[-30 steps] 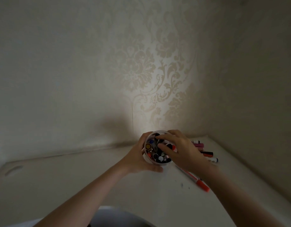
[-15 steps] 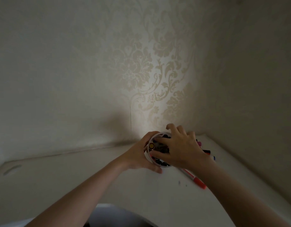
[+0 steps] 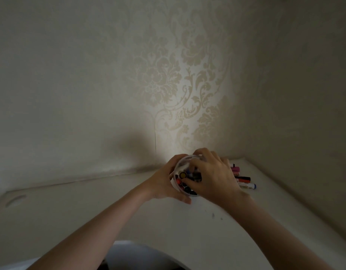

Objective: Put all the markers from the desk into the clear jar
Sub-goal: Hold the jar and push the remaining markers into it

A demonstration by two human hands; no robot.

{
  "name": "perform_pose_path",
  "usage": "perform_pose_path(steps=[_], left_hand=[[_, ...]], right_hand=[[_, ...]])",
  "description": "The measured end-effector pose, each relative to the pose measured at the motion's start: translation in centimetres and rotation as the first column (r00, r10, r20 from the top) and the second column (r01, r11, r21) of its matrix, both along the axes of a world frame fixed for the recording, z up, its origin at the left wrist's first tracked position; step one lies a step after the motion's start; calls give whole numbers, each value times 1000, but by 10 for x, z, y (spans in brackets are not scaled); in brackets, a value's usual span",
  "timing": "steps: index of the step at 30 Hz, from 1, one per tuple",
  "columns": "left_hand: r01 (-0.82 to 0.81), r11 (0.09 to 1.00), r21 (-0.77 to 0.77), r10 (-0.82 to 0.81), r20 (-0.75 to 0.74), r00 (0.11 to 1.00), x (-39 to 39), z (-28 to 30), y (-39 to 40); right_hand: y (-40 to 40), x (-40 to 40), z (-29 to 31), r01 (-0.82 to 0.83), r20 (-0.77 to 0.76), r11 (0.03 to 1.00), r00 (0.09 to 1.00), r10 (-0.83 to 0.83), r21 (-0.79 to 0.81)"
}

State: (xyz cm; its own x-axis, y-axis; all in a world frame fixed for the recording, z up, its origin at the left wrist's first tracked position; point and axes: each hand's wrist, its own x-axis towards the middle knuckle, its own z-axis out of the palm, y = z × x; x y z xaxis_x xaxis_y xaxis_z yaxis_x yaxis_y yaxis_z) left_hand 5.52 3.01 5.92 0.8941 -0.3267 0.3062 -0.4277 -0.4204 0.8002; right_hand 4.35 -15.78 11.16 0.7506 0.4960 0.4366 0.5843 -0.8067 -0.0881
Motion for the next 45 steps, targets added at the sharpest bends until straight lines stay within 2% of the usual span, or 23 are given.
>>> perform_pose_path(steps=[2,6,9,13,18,20,23,24,26,27,29,33,35,38,45], left_hand=[[-2,1000,12,2,5,1000,-1,0,0],[7,1000,11,-7,-17,1000,2,0,0],[4,1000,-6,-5,-33,999,4,-1,2],[13,1000,-8,-13,-48,999,5,-1,1],[6,1000,4,-6,-48,999,5,0,1],[-2,1000,-2,2,-43,999,5,0,1],[-9,999,-42,8,-23,1000,7,0,4],[-7,998,-58,6,-22,1000,7,-1,5],[-8,997,-81,6,-24,1000,7,-1,6],[-7,996,-87,5,-23,1000,7,-2,5],[-12,996,-89,11,-14,1000,7,-2,3],[-25,996,-81,25,2,1000,5,-4,-1],[-33,997,-72,34,10,999,4,-4,-2],[-45,995,-84,45,-3,999,3,-4,0],[-52,993,-103,56,36,998,3,-11,-3]], right_hand=[[-1,-1,-1,-8,-17,1000,1000,8,-12],[0,-2,5,62,0,981,998,-63,-185],[-4,-1,11,65,-30,967,997,-75,-247],[-3,2,13,59,-81,963,993,-83,-264],[4,4,13,55,-57,970,996,-71,-236],[1,-2,17,23,-34,986,999,-29,-164],[-13,-14,29,-73,72,991,995,65,115],[-19,-19,33,-122,105,963,990,99,239],[-30,-28,40,-219,140,845,975,172,488],[-34,-32,40,-252,160,785,968,195,565],[-36,-37,37,-286,181,742,958,221,607],[-28,-27,18,-237,175,829,970,170,507],[-24,-18,11,-193,210,898,971,116,394],[-18,-10,7,-34,213,980,977,-9,195],[-9,-11,0,204,201,977,957,-211,54]])
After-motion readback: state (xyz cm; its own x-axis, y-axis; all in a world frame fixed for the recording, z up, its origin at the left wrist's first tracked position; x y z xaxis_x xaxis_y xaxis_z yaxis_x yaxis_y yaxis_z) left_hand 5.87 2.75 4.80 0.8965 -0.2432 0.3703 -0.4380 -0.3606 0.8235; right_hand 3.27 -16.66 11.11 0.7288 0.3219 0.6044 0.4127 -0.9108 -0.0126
